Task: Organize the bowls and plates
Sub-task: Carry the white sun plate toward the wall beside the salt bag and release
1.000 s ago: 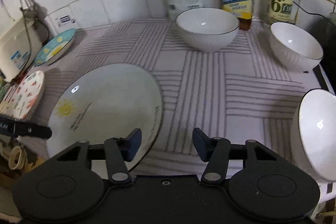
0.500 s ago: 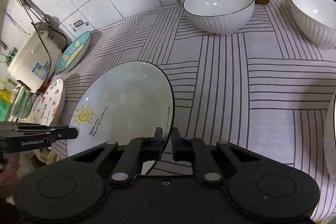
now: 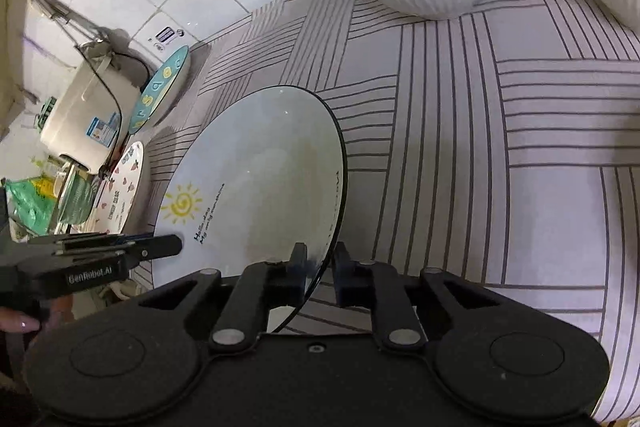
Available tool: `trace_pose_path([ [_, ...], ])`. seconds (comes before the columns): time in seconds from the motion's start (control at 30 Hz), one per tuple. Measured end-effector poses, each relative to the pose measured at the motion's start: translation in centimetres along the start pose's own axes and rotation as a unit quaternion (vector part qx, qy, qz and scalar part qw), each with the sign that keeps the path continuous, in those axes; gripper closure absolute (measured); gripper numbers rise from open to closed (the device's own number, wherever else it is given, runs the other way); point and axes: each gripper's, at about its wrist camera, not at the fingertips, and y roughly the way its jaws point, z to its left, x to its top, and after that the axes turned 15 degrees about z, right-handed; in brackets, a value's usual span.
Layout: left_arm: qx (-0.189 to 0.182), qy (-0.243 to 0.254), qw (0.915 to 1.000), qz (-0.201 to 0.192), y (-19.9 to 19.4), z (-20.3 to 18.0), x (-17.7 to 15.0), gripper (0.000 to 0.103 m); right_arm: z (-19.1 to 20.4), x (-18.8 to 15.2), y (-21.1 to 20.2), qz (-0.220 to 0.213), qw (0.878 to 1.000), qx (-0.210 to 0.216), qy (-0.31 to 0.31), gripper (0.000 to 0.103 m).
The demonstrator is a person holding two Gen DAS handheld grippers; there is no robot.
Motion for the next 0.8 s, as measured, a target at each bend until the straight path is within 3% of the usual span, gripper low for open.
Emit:
trace_pose_path([
  [0.27,0.012,-0.011,0.9998,-0.007,-0.3,0.3,0.5,0.086,0.4,-0.7,0.2,0.025,0.999,0.021,-0.032,0.082],
  [0.4,0.002,-0.022,0.9997,-0.011,-0.6,1.0,1.5,0.086,0.6,-0.4,0.1,0.015,0.999,0.028,-0.035,0.082],
  [0.67,0.03,0.007,0.9987,-0.042,-2.0,2.0,6.0,0.086,0.9,2.7,0.3,-0.005,0.998,0.041,-0.05,0.081],
  [0.8,0.024,-0.002,0.9978,-0.062,-2.4,3.5,8.7,0.086,1.3,5.3,1.0,-0.017,0.997,0.039,-0.059,0.081],
])
